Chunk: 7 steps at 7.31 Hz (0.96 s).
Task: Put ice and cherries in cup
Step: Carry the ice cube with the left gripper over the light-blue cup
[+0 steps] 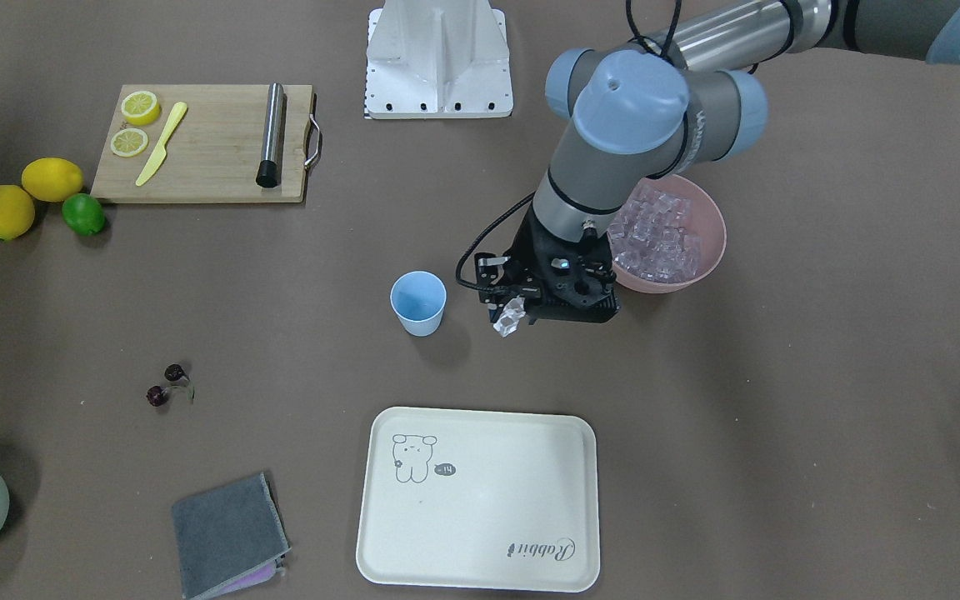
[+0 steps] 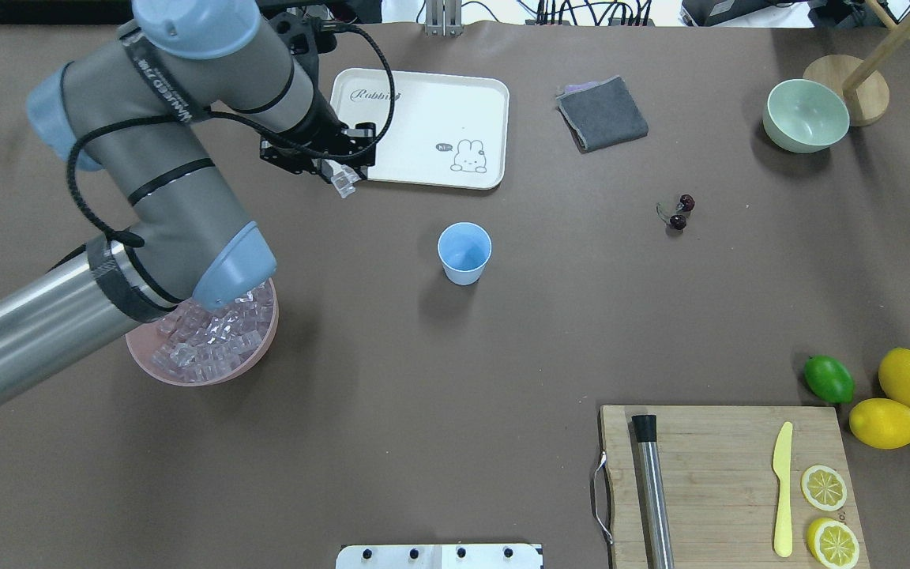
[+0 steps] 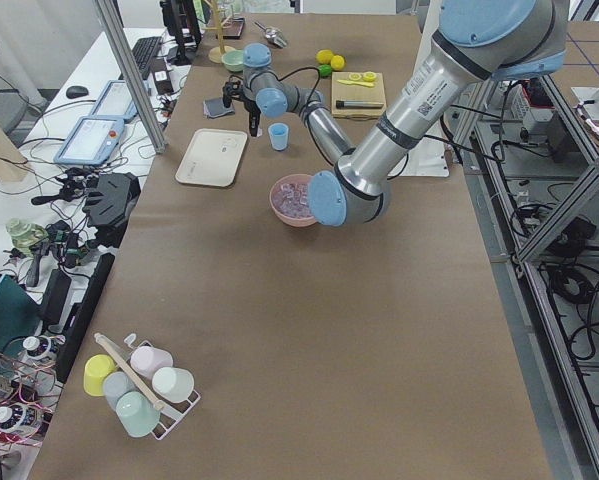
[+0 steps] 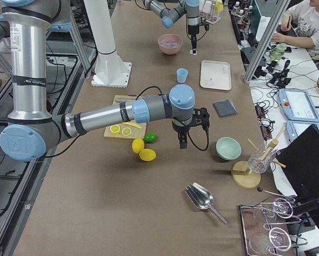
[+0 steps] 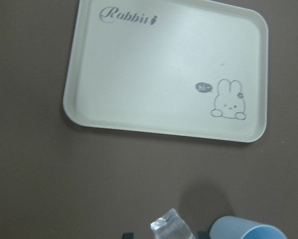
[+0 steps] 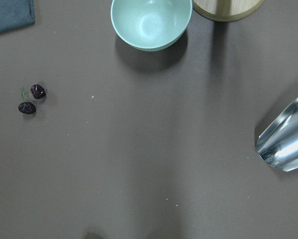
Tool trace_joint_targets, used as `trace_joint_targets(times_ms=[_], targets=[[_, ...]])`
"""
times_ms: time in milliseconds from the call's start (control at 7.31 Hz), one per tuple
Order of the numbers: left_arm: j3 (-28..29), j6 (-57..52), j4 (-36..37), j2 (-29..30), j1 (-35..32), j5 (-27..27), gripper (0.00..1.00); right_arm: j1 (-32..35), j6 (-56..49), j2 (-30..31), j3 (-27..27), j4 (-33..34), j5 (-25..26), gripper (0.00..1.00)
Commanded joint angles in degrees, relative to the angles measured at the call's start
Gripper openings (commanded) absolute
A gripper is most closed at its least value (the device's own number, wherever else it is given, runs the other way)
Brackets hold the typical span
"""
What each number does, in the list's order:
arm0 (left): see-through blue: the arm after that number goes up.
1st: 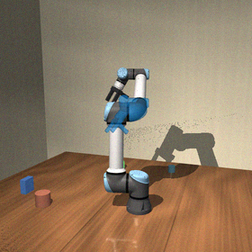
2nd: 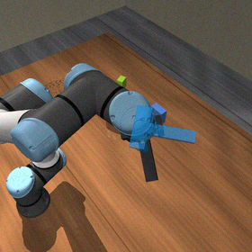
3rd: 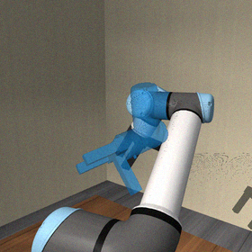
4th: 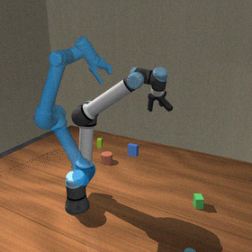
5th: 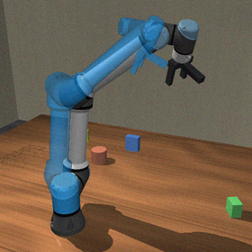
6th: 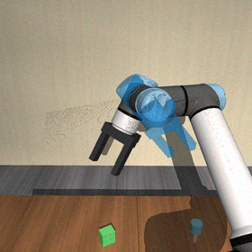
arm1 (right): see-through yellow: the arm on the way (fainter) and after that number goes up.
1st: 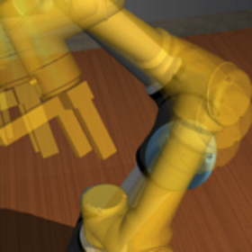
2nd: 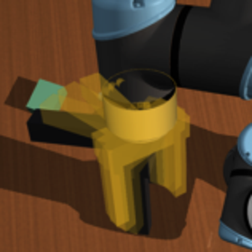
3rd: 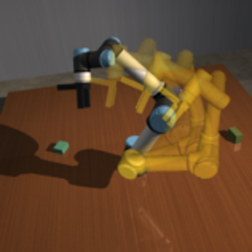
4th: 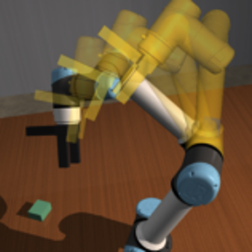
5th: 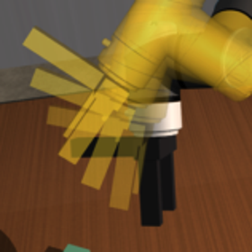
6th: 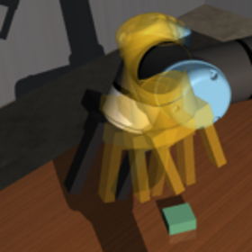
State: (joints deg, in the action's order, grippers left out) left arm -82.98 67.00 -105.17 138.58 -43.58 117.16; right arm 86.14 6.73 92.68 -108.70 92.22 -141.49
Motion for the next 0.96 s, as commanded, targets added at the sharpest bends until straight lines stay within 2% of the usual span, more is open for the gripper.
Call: trace_joint_targets(times_ms=[0, 410, 821], targets=[[5.02, 3.03, -3.55, 3.45, 2.17, -2.11, 0.00, 0.00, 0.04, 0.04, 0.16, -0.03, 0.08, 1.00], [5.20, 6.02, -4.51, 3.98, 6.56, -6.49, 0.00, 0.00, 0.12, 0.13, -0.28, -0.03, -0.01, 1.00], [3.53, 7.53, -4.70, 2.85, 7.28, -6.68, 0.00, 0.00, 0.04, 0.04, -0.37, -0.03, 0.08, 1.00]])
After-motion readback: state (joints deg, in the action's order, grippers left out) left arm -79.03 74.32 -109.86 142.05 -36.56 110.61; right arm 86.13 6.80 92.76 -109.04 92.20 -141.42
